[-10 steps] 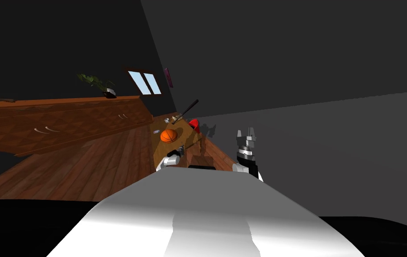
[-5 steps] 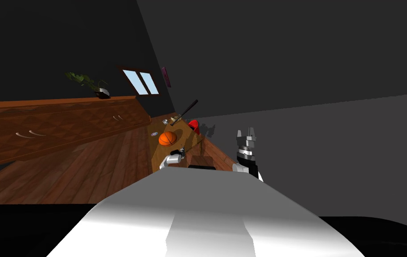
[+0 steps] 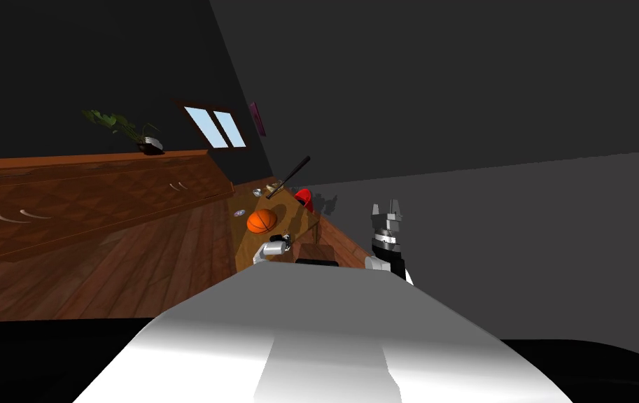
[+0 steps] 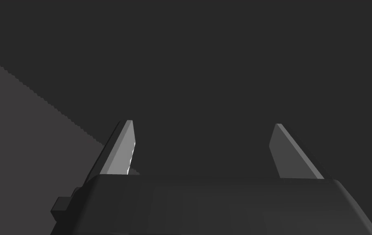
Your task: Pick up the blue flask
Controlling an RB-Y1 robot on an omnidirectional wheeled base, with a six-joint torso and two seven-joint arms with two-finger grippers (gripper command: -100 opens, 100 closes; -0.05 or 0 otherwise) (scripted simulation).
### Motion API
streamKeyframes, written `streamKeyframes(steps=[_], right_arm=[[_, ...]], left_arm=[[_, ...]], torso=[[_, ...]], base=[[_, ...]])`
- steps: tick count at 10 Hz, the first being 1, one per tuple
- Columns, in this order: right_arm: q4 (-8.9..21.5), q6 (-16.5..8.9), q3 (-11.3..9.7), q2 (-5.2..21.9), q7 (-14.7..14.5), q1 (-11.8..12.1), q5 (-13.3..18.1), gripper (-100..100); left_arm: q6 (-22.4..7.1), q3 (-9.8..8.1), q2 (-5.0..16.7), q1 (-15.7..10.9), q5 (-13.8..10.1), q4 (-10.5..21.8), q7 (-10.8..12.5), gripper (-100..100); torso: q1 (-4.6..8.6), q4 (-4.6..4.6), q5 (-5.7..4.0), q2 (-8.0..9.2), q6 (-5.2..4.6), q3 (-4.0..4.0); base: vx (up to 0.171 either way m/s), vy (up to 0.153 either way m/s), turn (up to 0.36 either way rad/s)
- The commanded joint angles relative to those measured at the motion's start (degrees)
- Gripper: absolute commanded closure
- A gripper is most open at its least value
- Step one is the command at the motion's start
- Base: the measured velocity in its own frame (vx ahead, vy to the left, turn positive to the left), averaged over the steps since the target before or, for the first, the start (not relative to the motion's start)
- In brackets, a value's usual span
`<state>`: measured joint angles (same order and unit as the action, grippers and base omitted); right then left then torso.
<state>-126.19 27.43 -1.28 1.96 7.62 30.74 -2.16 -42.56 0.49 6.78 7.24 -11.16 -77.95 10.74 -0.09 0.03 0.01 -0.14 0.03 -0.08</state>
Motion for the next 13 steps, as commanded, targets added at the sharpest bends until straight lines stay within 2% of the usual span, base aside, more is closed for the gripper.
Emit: streamKeyframes(steps=[1, 2, 5, 7, 8, 12, 13], right_arm=[[0.0, 0.0, 0.0, 0.0, 0.0, 0.0, 0.0, 0], [0.0, 0.0, 0.0, 0.0, 0.0, 0.0, 0.0, 0], [0.0, 0.0, 0.0, 0.0, 0.0, 0.0, 0.0, 0], [0.0, 0.0, 0.0, 0.0, 0.0, 0.0, 0.0, 0], [0.0, 0.0, 0.0, 0.0, 0.0, 0.0, 0.0, 0], [0.0, 0.0, 0.0, 0.0, 0.0, 0.0, 0.0, 0], [0.0, 0.0, 0.0, 0.0, 0.0, 0.0, 0.0, 0]], left_arm=[[0.0, 0.0, 0.0, 0.0, 0.0, 0.0, 0.0, 0], [1.6, -0.11, -0.4, -0.5, 0.1, 2.0, -0.2, -100], [4.1, -0.3, -1.0, -1.2, 0.4, 5.3, -0.6, -100], [4.2, -0.31, -0.9, -1.2, 0.2, 5.4, -0.7, -100], [4.4, -0.31, -0.9, -1.2, 0.2, 5.5, -0.8, 100], [4.0, -0.11, -1.1, -0.9, 0.1, 5.8, -0.7, 100], [4.1, -0.1, -1.1, -0.9, 0.1, 5.7, -0.7, 0]], torso=[[0.0, 0.0, 0.0, 0.0, 0.0, 0.0], [0.07, -0.02, -0.02, 0.08, 0.0, 0.05], [0.08, -0.01, -0.02, 0.03, 0.0, 0.02], [0.08, -0.01, -0.02, 0.02, 0.0, 0.01], [0.1, -0.02, -0.03, 0.07, 0.0, 0.04], [-0.08, -0.2, -0.15, -0.19, -0.06, 0.0], [-0.09, -0.19, -0.15, -0.22, -0.06, -0.01]], base=[[0.005, 0.005, 0.001], [0.023, 0.01, -0.006], [0.028, 0.01, -0.007], [0.021, 0.006, -0.003], [0.0, 0.0, 0.0], [-0.007, -0.005, 0.002], [0.0, 0.0, 0.0]])
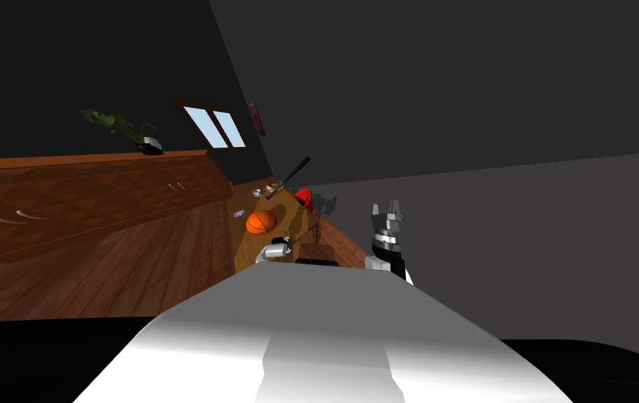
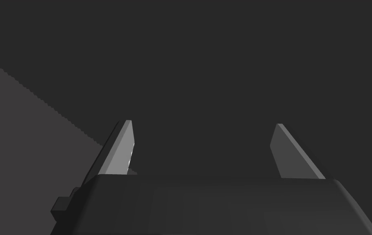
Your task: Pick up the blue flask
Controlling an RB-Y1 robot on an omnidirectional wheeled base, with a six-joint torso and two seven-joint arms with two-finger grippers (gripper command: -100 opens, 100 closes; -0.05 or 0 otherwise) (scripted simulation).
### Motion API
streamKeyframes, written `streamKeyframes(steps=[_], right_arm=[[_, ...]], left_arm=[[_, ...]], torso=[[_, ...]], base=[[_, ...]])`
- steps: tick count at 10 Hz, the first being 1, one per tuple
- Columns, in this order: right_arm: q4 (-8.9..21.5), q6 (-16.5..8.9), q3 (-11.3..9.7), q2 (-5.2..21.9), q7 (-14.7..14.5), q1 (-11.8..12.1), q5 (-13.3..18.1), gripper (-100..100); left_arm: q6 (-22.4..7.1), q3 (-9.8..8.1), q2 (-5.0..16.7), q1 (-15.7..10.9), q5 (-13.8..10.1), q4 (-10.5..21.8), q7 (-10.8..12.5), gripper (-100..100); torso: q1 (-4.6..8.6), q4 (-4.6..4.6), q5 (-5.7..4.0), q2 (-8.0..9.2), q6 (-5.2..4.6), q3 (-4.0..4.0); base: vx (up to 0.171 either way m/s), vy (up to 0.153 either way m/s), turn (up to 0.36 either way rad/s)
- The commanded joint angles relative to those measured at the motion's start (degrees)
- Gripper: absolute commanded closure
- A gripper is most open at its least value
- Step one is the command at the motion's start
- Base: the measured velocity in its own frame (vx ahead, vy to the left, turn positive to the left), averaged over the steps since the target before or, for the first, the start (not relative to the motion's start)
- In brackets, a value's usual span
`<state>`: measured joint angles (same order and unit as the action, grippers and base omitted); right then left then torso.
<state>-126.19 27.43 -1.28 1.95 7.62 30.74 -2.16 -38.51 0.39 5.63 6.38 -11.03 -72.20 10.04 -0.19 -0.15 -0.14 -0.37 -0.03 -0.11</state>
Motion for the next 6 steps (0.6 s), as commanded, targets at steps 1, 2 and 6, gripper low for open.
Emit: streamKeyframes(steps=[1, 2, 6], right_arm=[[0.0, 0.0, 0.0, 0.0, 0.0, 0.0, 0.0, 0], [0.0, 0.0, 0.0, 0.0, 0.0, 0.0, 0.0, 0], [0.0, 0.0, 0.0, 0.0, 0.0, 0.0, 0.0, 0]], left_arm=[[-0.9, -0.12, 0.4, -0.1, 0.2, -1.8, 0.2, 100], [-2.5, -0.01, 0.8, 0.4, 0.0, -3.8, 0.5, 100], [-3.2, 0.02, 1.1, 0.6, -0.2, -4.7, 0.5, 0]], torso=[[0.0, 0.0, 0.0, 0.0, 0.0, 0.0], [0.0, -0.07, -0.06, 0.02, 0.01, 0.04], [0.01, -0.06, -0.05, 0.06, 0.01, 0.06]], base=[[-0.009, -0.002, -0.001], [-0.024, -0.005, 0.006], [-0.017, -0.003, 0.003]])
